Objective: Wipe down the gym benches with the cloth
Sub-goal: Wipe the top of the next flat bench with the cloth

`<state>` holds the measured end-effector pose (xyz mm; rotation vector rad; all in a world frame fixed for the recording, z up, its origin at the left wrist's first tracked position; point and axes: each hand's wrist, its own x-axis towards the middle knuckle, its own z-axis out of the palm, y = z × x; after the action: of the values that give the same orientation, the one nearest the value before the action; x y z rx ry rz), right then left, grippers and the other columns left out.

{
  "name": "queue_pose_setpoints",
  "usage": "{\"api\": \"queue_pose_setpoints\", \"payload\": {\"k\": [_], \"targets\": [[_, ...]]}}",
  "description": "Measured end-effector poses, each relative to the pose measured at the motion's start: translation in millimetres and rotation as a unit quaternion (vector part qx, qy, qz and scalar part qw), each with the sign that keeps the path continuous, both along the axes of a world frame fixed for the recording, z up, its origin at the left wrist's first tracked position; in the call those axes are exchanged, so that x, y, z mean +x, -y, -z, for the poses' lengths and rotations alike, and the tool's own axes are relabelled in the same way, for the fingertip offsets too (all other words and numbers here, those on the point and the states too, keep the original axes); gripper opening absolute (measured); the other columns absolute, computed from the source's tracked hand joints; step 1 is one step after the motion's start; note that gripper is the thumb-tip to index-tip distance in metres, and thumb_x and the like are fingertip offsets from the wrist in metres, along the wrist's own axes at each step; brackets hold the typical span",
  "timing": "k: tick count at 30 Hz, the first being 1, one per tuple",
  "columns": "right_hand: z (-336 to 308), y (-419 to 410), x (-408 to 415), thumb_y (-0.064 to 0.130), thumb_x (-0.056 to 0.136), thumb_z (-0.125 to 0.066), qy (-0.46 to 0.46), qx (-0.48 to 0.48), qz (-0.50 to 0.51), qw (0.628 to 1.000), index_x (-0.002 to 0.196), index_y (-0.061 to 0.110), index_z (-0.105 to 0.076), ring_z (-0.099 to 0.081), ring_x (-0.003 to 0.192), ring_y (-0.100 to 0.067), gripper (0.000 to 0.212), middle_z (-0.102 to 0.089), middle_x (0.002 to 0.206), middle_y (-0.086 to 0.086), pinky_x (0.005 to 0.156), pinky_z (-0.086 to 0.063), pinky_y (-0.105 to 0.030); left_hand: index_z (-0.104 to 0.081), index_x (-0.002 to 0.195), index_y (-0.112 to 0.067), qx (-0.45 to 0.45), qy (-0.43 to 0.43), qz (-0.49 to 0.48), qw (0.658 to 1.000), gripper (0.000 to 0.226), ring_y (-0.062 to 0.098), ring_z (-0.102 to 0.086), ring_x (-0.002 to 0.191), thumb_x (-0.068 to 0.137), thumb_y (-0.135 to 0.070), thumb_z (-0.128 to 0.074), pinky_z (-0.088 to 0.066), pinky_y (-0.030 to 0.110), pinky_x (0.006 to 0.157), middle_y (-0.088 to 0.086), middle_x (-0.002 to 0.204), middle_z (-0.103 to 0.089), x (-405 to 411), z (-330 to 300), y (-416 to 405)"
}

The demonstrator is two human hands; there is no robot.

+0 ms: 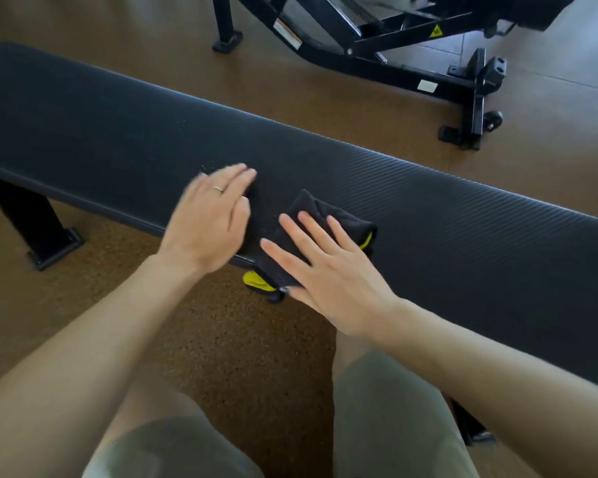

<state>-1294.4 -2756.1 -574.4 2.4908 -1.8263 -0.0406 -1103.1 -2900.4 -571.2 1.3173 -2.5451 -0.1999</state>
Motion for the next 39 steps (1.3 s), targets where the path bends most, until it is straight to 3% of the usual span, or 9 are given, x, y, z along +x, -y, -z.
{"api": "queue_pose_setpoints", "payload": {"k": [4,10,18,24,26,29,32,36,39], "targets": [[-0.3,-7.7,5.6,0.047,0.105,-0.044,0.019,-0.004,0.027,0.999,0.164,0.027,-0.018,-0.014,0.158,-0.031,0.067,-0.017,0.171,-0.009,0.127,-0.02,-0.052,-0.037,0.157,-0.019,0.017,0.034,-0.095,0.995,0.066,0.024,-0.02,0.155,0.1,-0.041,-0.015,-0.009,0.049,0.128,0.006,0.166,-0.031,19.3,1.3,25.1],[12.9,-62.5,-3.2,0.04,0.098,-0.061,-0.006,-0.026,0.054,0.998,0.161,0.027,-0.032,-0.025,0.156,-0.031,0.071,-0.028,0.168,-0.008,0.124,-0.026,-0.052,-0.028,0.16,-0.025,0.019,0.069,-0.081,0.994,0.072,0.022,-0.012,0.158,0.094,-0.044,-0.01,-0.007,0.05,0.128,0.004,0.169,-0.022,19.5,4.0,22.2],[-3.0,41.9,45.0,0.05,0.109,-0.029,0.096,0.032,0.075,0.992,0.162,0.034,-0.022,-0.006,0.159,-0.019,0.057,-0.014,0.172,0.003,0.129,-0.009,-0.049,-0.025,0.161,-0.024,0.015,0.075,-0.066,0.995,0.073,0.023,-0.01,0.158,0.093,-0.043,-0.005,-0.007,0.052,0.128,0.004,0.17,-0.019,20.3,3.2,25.4],[-10.5,92.6,33.7,0.047,0.11,-0.031,0.121,0.043,0.106,0.986,0.162,0.035,-0.024,-0.008,0.159,-0.015,0.054,-0.016,0.171,0.006,0.129,-0.004,-0.043,-0.018,0.163,-0.025,0.02,0.09,-0.052,0.994,0.065,0.021,-0.004,0.159,0.1,-0.04,-0.01,-0.005,0.051,0.128,0.002,0.172,-0.012,26.0,6.0,27.0],[-11.1,99.2,-1.2,0.046,0.11,-0.031,0.129,0.039,0.152,0.979,0.162,0.034,-0.024,-0.008,0.159,-0.015,0.054,-0.016,0.171,0.006,0.129,-0.006,-0.042,-0.016,0.163,-0.026,0.027,0.088,-0.06,0.994,0.067,0.02,-0.003,0.159,0.098,-0.04,-0.01,-0.002,0.05,0.128,0.001,0.172,-0.011,25.8,7.3,26.8],[-11.4,107.2,-63.5,0.044,0.111,-0.03,0.134,0.018,0.303,0.943,0.162,0.031,-0.025,-0.012,0.159,-0.019,0.053,-0.018,0.172,0.003,0.128,-0.007,-0.043,-0.018,0.163,-0.027,0.027,0.078,-0.059,0.995,0.07,0.02,-0.004,0.159,0.095,-0.042,-0.008,-0.001,0.05,0.128,0.0,0.172,-0.012,23.2,8.2,24.9],[-7.0,110.5,-51.7,0.042,0.111,-0.029,0.147,0.001,0.384,0.911,0.162,0.027,-0.027,-0.015,0.158,-0.022,0.054,-0.02,0.171,0.0,0.127,-0.008,-0.046,-0.022,0.162,-0.025,0.015,0.078,-0.061,0.995,0.07,0.023,-0.007,0.159,0.095,-0.042,-0.009,-0.004,0.051,0.128,0.002,0.171,-0.017,22.5,7.8,25.3],[-5.6,65.2,18.8,0.042,0.107,-0.029,0.103,-0.019,0.272,0.957,0.159,0.021,-0.036,-0.028,0.154,-0.025,0.056,-0.031,0.167,-0.003,0.124,-0.02,-0.049,-0.025,0.161,-0.024,0.011,0.078,-0.061,0.995,0.069,0.025,-0.01,0.158,0.095,-0.04,-0.013,-0.006,0.052,0.128,0.004,0.17,-0.019,22.2,7.3,23.6],[-7.8,21.5,41.2,0.049,0.106,-0.019,0.111,0.026,0.173,0.978,0.162,0.026,-0.026,-0.016,0.158,-0.018,0.061,-0.022,0.17,0.003,0.129,-0.011,-0.044,-0.025,0.162,-0.022,0.009,0.079,-0.056,0.995,0.07,0.025,-0.01,0.158,0.095,-0.039,-0.013,-0.006,0.053,0.128,0.005,0.17,-0.019,22.5,8.4,23.4]]}}
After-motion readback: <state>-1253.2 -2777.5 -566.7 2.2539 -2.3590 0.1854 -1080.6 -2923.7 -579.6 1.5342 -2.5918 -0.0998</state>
